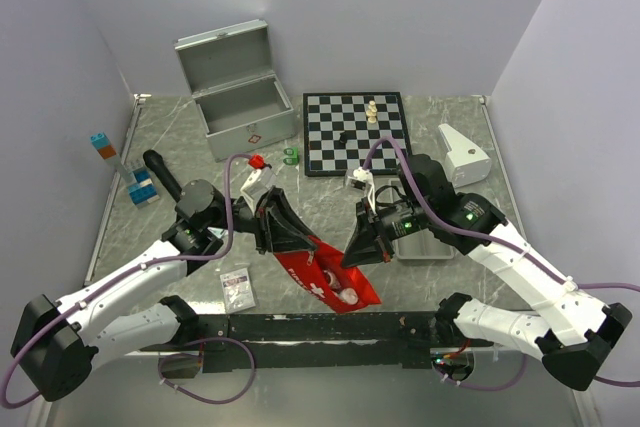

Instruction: Organize the medicine kit

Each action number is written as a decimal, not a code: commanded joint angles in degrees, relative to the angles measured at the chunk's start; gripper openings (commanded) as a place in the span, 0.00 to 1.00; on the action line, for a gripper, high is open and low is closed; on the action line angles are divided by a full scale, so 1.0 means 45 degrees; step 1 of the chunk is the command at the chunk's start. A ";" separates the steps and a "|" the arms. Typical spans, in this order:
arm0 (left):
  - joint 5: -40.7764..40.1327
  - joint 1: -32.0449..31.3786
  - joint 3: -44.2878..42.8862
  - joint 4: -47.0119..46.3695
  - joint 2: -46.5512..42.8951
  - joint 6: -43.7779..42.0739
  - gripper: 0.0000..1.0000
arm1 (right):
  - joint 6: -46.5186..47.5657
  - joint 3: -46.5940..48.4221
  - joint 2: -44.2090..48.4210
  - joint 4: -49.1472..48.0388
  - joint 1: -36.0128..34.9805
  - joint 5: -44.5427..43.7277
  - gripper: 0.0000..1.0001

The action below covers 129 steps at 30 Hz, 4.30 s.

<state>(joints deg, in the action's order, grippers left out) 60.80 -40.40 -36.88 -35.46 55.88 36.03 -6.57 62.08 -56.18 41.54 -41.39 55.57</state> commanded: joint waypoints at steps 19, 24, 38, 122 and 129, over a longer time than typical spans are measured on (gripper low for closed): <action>-0.9230 0.0014 -0.0065 0.3932 -0.1480 0.1347 0.01 | -0.2797 0.0970 0.0023 -0.2179 0.0564 -0.9141 0.59; -1.1922 -0.0123 -0.0397 0.5456 -0.1148 0.2284 0.01 | -0.3072 0.0131 0.0882 -0.2726 0.0545 -1.0396 0.59; -1.2336 -0.1822 0.0403 0.0537 0.2151 0.5723 0.01 | -0.3189 -0.2017 0.2172 -0.2746 0.0545 -1.1196 0.52; -1.4467 -0.2018 0.4017 -0.0322 0.0337 0.4395 0.01 | -0.3677 -0.4421 -0.3921 -1.1731 -0.1233 -0.8952 0.30; -1.4584 -0.2018 0.4016 -0.0147 0.0201 0.4337 0.01 | -0.3677 -0.4577 -0.3531 -1.1556 -0.1233 -0.8970 0.10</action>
<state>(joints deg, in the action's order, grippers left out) -6.31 -48.84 -16.95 -34.46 57.21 55.20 -23.66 41.87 -74.37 -6.85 -46.63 15.73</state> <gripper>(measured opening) 0.048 0.144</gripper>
